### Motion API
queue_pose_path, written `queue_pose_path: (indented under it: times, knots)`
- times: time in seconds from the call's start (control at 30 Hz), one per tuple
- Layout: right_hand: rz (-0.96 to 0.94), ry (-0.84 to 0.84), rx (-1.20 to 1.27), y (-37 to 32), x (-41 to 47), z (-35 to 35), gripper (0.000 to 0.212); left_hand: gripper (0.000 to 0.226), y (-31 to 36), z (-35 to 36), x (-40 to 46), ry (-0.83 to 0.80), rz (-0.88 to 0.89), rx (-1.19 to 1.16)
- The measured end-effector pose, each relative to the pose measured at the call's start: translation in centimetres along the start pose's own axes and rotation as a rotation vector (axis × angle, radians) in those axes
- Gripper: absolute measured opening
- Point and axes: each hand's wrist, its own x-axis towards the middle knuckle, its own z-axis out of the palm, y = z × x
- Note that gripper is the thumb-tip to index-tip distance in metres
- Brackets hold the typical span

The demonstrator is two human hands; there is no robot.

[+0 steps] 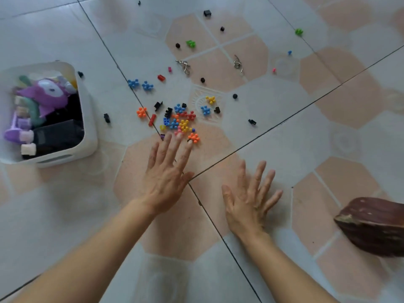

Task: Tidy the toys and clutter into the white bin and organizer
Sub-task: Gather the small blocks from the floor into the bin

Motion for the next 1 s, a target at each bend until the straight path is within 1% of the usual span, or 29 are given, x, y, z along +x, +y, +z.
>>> queue_pose_path:
  times: [0.03,0.1,0.17,0.23,0.33,0.47,0.6,0.73,0.8,0.9,0.97,1.0]
  knots:
    - [0.031,-0.011,0.003,0.3,-0.8,0.6,0.072,0.066,-0.2,0.4,-1.5,-0.012,-0.019,0.034]
    - [0.034,-0.007,0.02,0.1,-1.0,1.4,0.072,0.065,-0.9,1.0,-3.5,-0.028,-0.086,0.096]
    - [-0.029,-0.008,0.04,-1.1,0.1,1.5,0.073,0.066,-1.6,1.1,-4.1,-0.044,-0.132,0.125]
    - [-0.131,-0.027,0.036,-2.6,1.7,1.4,0.073,0.066,-1.9,1.1,-3.5,-0.057,-0.139,0.113]
    - [-0.276,-0.051,0.014,-4.7,4.5,1.1,0.073,0.065,-2.1,1.0,-1.3,-0.059,-0.11,0.111]
    - [-0.412,-0.074,-0.04,-6.6,8.1,0.7,0.076,0.065,-3.0,0.8,2.5,-0.056,-0.028,0.135]
    - [-0.472,-0.076,-0.078,-8.5,12.1,0.1,0.072,0.065,-3.9,0.5,7.1,-0.061,0.027,0.158]
    - [-0.511,-0.123,-0.066,-10.0,16.3,-0.6,0.069,0.069,-4.7,0.1,10.8,-0.076,-0.003,0.129]
    - [-0.557,-0.167,-0.076,-10.3,17.8,-1.2,0.069,0.065,-4.7,-0.4,12.0,-0.1,-0.035,0.102]
    - [-0.594,-0.207,-0.047,-10.0,18.9,-2.4,0.067,0.063,-3.3,-2.0,12.5,-0.107,-0.163,0.021]
    - [-0.551,-0.217,-0.008,-10.1,18.9,-3.3,0.066,0.063,-2.0,-3.6,11.9,-0.112,-0.269,-0.048]
    - [-0.499,-0.228,0.003,-9.8,18.4,-3.5,0.065,0.064,-1.3,-4.0,11.2,-0.129,-0.308,-0.086]
